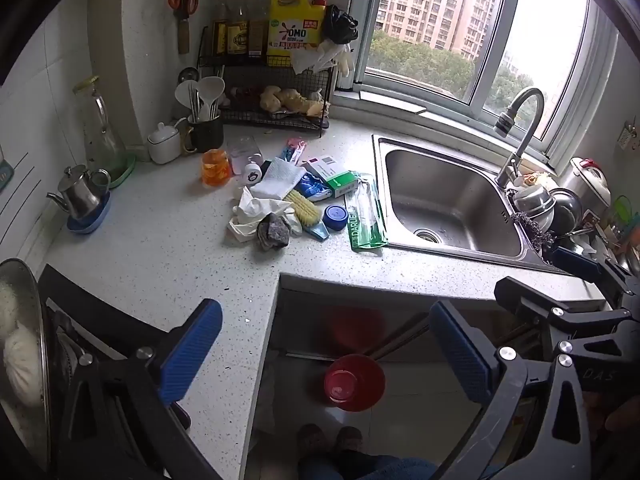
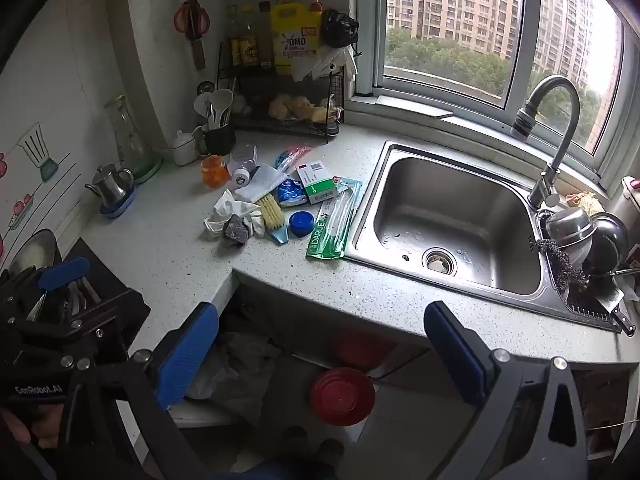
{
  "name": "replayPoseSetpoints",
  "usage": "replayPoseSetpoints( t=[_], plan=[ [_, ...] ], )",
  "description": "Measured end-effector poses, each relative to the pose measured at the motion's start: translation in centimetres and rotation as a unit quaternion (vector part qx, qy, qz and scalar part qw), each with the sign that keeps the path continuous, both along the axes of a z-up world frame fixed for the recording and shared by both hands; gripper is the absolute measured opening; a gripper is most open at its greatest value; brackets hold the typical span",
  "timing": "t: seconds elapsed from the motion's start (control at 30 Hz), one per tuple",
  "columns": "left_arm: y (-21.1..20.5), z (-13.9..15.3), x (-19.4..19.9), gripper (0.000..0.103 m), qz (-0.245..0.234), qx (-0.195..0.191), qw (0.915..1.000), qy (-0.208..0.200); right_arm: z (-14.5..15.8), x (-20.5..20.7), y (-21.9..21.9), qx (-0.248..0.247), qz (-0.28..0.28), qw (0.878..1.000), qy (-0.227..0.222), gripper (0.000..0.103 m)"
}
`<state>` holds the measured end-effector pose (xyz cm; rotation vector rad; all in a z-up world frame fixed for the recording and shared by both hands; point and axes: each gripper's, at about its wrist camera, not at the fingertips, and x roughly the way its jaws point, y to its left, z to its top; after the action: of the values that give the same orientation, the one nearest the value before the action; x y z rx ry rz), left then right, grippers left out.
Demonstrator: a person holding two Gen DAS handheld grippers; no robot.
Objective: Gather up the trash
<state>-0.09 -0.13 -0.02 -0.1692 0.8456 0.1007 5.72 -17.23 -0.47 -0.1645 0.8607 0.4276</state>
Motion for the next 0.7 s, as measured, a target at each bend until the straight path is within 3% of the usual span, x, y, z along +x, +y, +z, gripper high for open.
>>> replayPoseSetpoints(
  t=[0.07,0.1,0.3,0.7],
  plan=[
    [-0.9,-0.2,-0.6,0.103,-0.001,0.019,0.9998,-0.009,0.1,0.2,-0.1,-0.009,-0.002,1.0,0.005,0.103],
    [-0.8,-0.3,0.0,0.103,-0.005,0.014,0.9999,0.006,0.2,0.2,-0.1,-0.01,-0.002,1.0,0.005,0.103],
    [0.2,-0.3,-0.1,0.103,-0.008,-0.009,0.9999,0.007,-0.1,-0.3,-0.1,-0.01,-0.003,1.0,0.007,0.103],
    [-0.1,-0.6,0.1,0.103,-0.008,0.004,0.9999,0.014,-0.4,-0.4,-0.1,-0.008,0.0,1.0,0.013,0.103]
  ],
)
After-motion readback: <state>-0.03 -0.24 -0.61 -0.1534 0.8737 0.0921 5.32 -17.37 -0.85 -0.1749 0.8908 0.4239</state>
